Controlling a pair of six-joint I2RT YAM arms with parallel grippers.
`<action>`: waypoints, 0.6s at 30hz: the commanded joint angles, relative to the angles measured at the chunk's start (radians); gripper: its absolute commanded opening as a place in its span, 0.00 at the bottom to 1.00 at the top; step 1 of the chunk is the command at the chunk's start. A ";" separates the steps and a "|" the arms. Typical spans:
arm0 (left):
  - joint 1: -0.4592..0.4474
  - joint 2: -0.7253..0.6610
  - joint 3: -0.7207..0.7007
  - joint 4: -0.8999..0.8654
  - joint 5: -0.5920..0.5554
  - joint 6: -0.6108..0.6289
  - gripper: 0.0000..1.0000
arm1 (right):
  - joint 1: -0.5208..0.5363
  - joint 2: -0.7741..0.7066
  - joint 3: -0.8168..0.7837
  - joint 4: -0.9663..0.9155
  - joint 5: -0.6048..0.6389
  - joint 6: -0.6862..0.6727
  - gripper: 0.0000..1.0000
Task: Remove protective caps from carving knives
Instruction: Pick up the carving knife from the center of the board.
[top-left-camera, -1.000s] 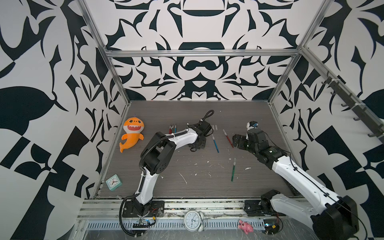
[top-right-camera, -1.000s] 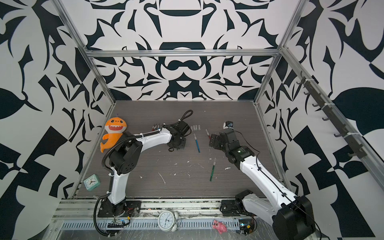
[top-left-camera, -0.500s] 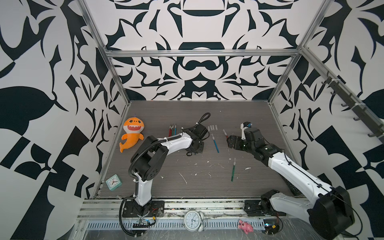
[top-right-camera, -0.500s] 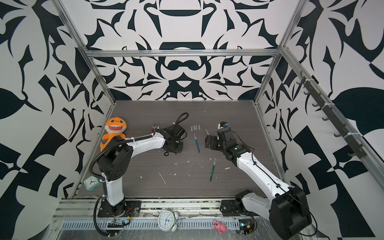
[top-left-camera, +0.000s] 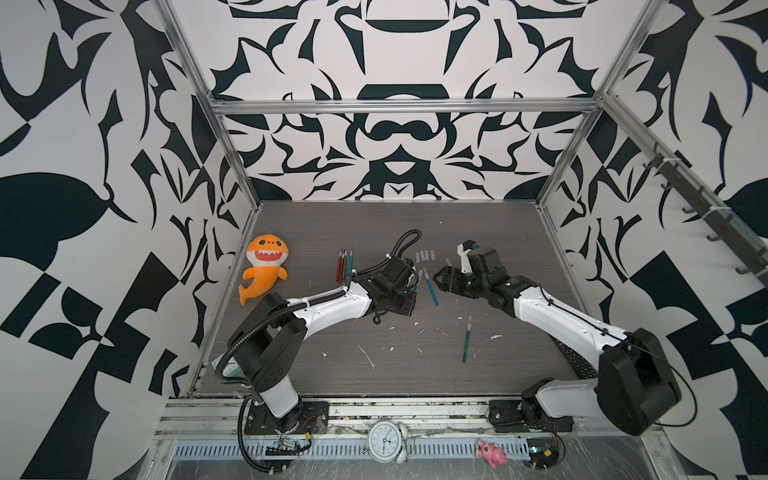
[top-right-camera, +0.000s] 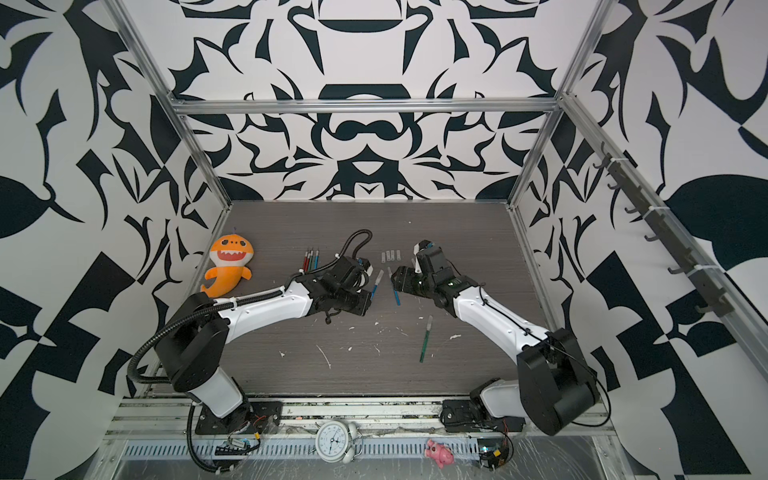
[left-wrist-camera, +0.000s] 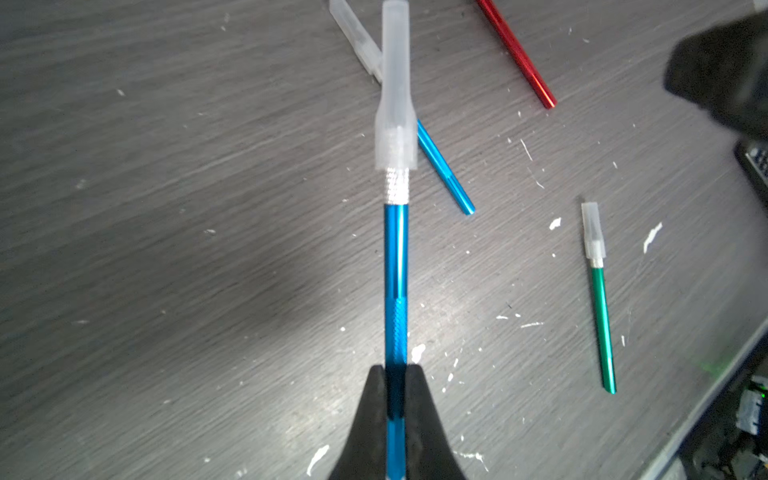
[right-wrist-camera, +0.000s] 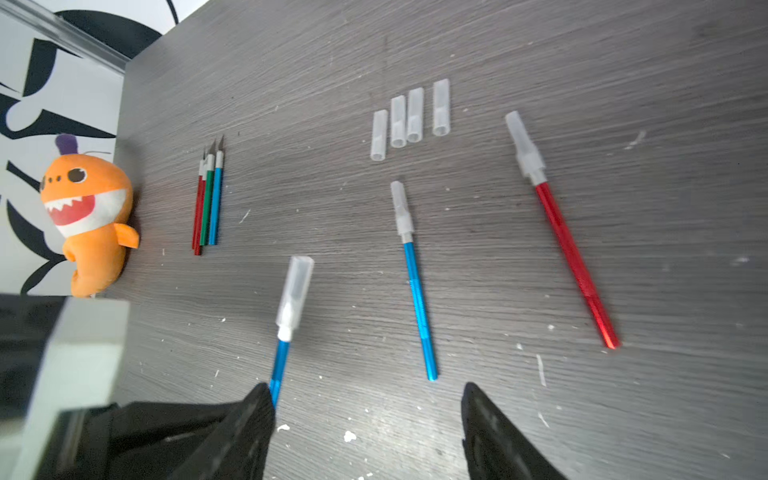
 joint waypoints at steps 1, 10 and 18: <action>-0.016 -0.037 -0.019 0.034 0.015 0.011 0.00 | 0.022 0.038 0.053 0.076 -0.012 0.053 0.69; -0.041 -0.068 -0.046 0.053 0.002 0.007 0.00 | 0.025 0.115 0.070 0.144 -0.020 0.149 0.55; -0.050 -0.068 -0.052 0.059 0.004 0.002 0.00 | 0.030 0.160 0.068 0.181 -0.044 0.194 0.49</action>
